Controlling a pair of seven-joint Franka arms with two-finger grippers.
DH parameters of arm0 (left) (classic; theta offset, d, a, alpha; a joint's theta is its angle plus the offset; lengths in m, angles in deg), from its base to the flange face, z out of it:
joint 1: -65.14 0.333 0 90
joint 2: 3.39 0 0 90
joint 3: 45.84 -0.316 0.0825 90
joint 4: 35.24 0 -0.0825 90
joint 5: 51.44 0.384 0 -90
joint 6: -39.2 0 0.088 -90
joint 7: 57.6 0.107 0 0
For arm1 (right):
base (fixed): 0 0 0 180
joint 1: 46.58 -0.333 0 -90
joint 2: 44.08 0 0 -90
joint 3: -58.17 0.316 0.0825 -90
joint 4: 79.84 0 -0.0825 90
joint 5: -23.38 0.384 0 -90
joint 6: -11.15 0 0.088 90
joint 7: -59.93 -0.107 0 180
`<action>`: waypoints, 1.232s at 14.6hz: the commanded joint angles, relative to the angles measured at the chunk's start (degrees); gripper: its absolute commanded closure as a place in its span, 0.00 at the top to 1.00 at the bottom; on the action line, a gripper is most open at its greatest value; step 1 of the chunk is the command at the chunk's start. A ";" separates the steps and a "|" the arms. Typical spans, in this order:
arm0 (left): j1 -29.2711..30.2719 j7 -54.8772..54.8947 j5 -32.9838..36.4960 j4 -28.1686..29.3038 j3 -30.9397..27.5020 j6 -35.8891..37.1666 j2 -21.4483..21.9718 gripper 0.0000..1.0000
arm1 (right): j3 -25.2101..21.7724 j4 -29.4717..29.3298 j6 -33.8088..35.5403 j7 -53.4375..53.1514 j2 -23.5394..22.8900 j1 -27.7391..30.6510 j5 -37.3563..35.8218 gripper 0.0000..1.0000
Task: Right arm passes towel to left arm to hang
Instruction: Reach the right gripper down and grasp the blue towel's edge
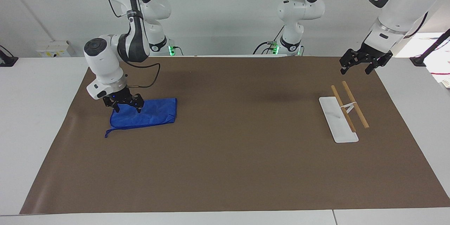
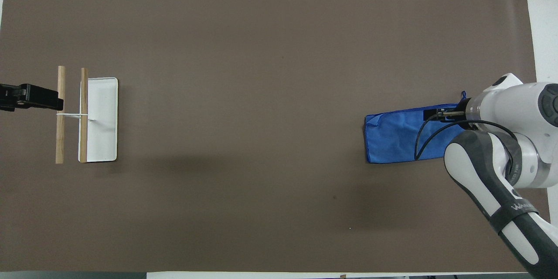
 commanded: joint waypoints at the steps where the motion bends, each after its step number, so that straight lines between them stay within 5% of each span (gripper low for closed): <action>1: -0.30 -0.76 1.31 1.09 -0.17 -0.18 1.22 1.00 | 0.53 1.71 -2.04 3.83 -0.88 1.61 1.36 1.00; 13: -0.22 -0.76 1.31 1.09 -0.17 -0.18 1.22 1.00 | 0.62 3.56 -6.88 5.94 -4.84 0.03 3.03 0.99; 14: -0.30 -0.76 1.31 1.09 -0.17 -0.18 1.22 1.00 | 0.62 4.00 -6.96 6.29 -4.75 0.03 3.03 0.82; 16: -0.30 -0.76 1.31 1.09 -0.17 -0.18 1.22 1.00 | 0.62 4.18 -6.88 9.00 -4.67 0.03 3.12 0.00; 18: -0.30 -0.76 1.31 1.09 -0.17 -0.18 1.22 1.00 | 0.62 5.49 -7.05 9.11 -4.40 0.03 3.12 0.00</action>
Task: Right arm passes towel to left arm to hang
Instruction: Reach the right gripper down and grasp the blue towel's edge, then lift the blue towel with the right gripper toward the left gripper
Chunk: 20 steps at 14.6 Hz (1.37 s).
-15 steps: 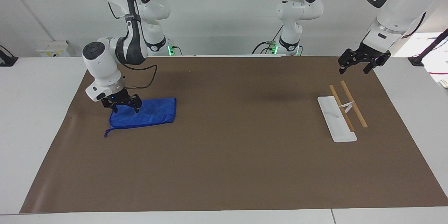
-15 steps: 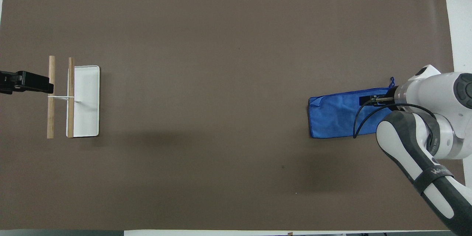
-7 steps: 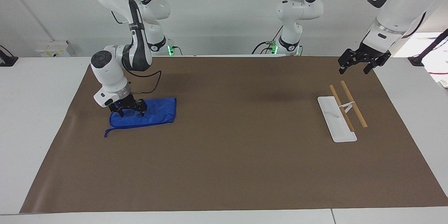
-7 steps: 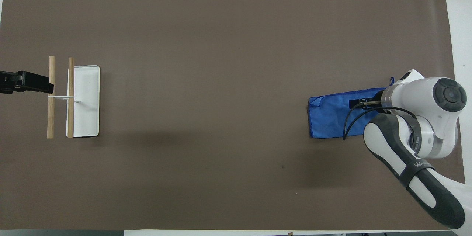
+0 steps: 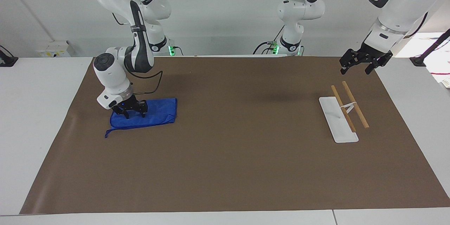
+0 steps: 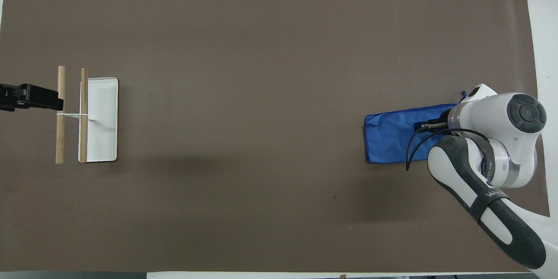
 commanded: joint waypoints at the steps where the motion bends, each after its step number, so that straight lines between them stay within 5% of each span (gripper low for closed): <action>1: -0.31 -0.75 1.31 1.09 -0.17 -0.18 1.22 1.00 | 0.12 2.01 -1.40 2.71 0.78 0.28 1.95 0.00; 6: -0.30 -0.75 1.31 1.09 -0.17 -0.18 1.22 1.00 | 0.12 -2.64 3.85 3.06 1.13 0.19 1.95 0.00; 12: -0.31 -0.75 1.31 1.09 -0.17 -0.18 1.22 1.00 | 3.19 -21.86 25.02 0.70 2.10 -0.25 7.48 0.00; 17: -0.31 -0.75 1.31 1.09 -0.17 -0.18 1.22 1.00 | 13.38 -35.51 33.06 -24.22 1.39 -0.25 10.98 0.00; 20: -0.30 -0.75 1.31 1.09 -0.17 -0.18 1.22 1.00 | 14.54 -40.09 31.83 -35.93 -1.50 -2.35 19.24 0.00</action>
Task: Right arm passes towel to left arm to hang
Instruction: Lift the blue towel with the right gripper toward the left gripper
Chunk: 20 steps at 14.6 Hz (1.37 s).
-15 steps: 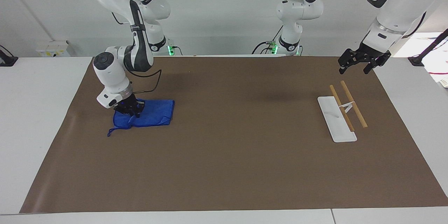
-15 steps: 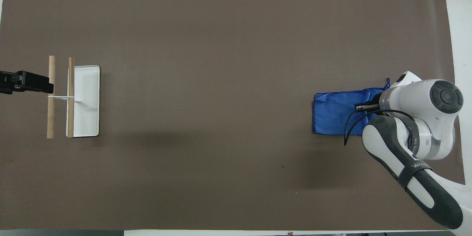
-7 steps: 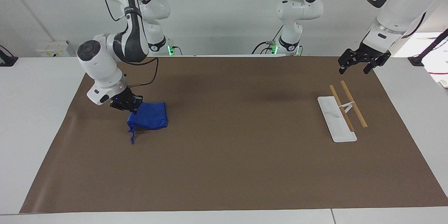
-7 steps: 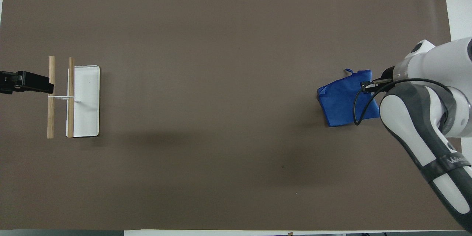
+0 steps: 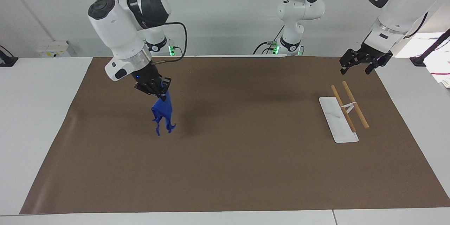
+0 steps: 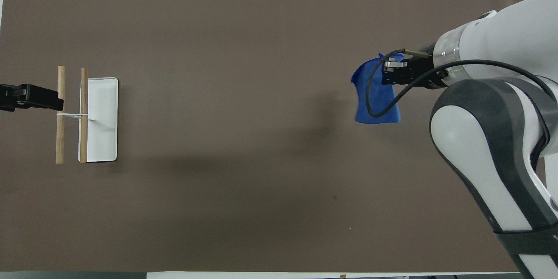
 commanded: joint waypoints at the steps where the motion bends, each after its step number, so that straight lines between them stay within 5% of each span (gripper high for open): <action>1: -0.22 -0.75 1.31 1.09 -0.17 -0.19 1.22 1.00 | 0.41 -4.43 -1.01 -8.81 -3.92 -1.64 7.39 0.00; 10: -1.01 -0.93 1.31 1.96 -0.08 -0.36 1.48 1.00 | 0.41 -4.51 -29.74 -44.15 -8.84 -17.64 22.44 0.00; 14: -2.06 -3.19 -1.40 2.50 0.01 -1.24 1.57 1.00 | 0.50 -7.84 -32.83 -54.60 -10.51 -21.94 27.10 0.00; 20: -7.85 -28.38 -10.46 4.51 0.09 -6.23 0.95 1.00 | 0.32 -8.91 -38.90 -63.16 -11.66 -26.35 26.05 0.00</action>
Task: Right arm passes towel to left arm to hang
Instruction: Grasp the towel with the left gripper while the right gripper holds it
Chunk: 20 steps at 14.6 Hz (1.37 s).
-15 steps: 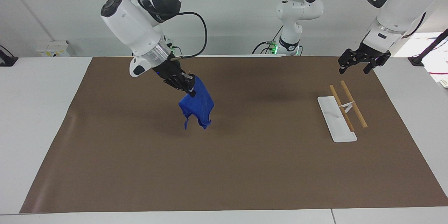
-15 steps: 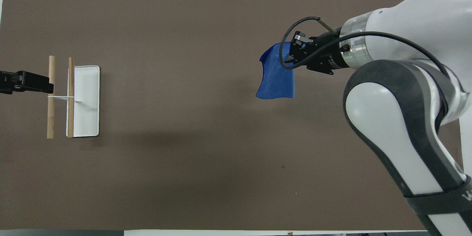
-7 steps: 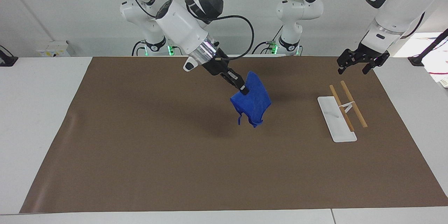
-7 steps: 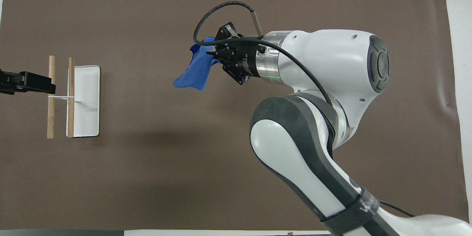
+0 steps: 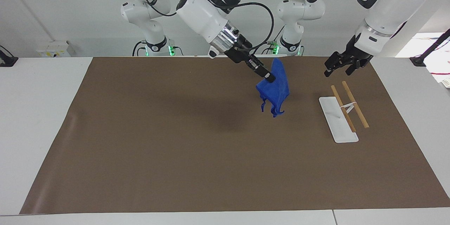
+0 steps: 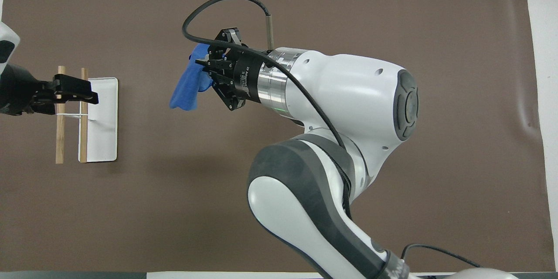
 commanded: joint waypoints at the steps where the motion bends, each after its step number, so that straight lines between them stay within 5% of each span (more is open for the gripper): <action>1: -3.98 -14.21 -2.42 3.79 -0.38 -5.35 1.23 1.00 | -0.07 -1.75 -0.65 -0.84 -1.34 -0.14 0.13 0.00; 9: -8.38 -53.53 -6.82 11.26 -0.38 -14.07 2.81 1.00 | -0.07 -1.75 -2.59 -1.28 -1.34 -3.48 0.13 0.00; 20: -4.96 -58.65 -21.05 22.78 -0.55 -21.89 8.17 1.00 | -0.07 -1.57 -2.68 -1.19 -1.34 -4.09 -0.31 0.00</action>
